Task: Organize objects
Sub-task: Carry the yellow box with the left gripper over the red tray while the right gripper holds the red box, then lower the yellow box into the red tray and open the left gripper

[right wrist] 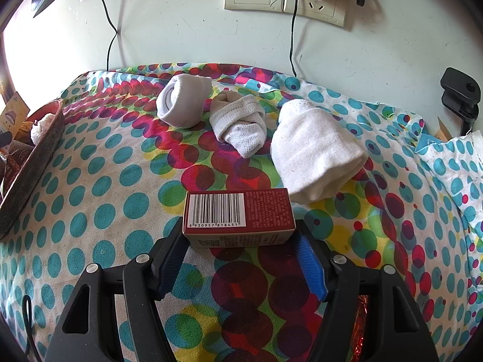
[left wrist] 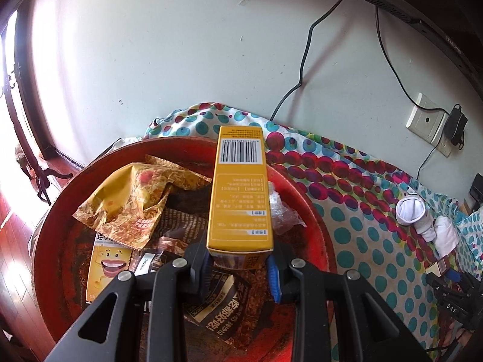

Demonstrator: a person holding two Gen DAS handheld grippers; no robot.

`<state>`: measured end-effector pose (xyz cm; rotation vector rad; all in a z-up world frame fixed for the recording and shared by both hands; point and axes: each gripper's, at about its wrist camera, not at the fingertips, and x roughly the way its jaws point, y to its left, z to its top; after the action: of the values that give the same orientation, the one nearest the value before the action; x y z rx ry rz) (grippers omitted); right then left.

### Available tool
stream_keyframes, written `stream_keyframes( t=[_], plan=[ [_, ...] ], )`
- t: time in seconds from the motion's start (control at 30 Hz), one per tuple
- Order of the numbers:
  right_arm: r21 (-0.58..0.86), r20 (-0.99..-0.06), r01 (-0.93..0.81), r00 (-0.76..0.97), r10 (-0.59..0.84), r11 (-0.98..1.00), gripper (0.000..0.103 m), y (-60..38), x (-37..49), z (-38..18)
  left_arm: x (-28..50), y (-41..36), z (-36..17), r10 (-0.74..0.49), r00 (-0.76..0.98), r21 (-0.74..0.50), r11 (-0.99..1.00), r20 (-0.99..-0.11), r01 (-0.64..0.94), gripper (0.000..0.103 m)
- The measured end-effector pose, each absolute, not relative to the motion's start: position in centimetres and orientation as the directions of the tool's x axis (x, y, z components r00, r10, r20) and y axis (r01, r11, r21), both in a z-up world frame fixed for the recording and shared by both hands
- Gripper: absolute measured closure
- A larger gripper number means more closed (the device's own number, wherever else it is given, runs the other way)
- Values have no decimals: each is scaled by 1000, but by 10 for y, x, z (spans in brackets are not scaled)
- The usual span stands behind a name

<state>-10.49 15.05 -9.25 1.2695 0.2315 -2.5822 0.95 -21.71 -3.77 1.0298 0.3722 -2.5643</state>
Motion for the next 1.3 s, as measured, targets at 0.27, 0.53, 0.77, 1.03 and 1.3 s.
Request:
stream_keyframes(
  t=[0.27,0.53,0.77,1.03,1.3],
  plan=[
    [-31,-794,296,-587,-156,-955,37,151,-105,-93,10,-225,-37,-237,-671,-99,-901,-703,422,73],
    [-30,-795,295,-587,-156,-955,36,151,-105,-92,11,-232,-38,-236,-671,-110,-896,-703,430,73],
    [-31,-795,295,-587,-156,-955,36,151,-105,-92,10,-231,-38,-239,-668,-104,-897,-704,430,72],
    [-30,-795,295,-586,-156,-955,36,151,-105,-92,8,-233,-44,-235,-661,-106,-895,-713,432,72],
    [-32,-795,295,-587,-155,-955,36,151,-105,-92,8,-228,-40,-222,-670,-122,-897,-709,426,72]
  ],
)
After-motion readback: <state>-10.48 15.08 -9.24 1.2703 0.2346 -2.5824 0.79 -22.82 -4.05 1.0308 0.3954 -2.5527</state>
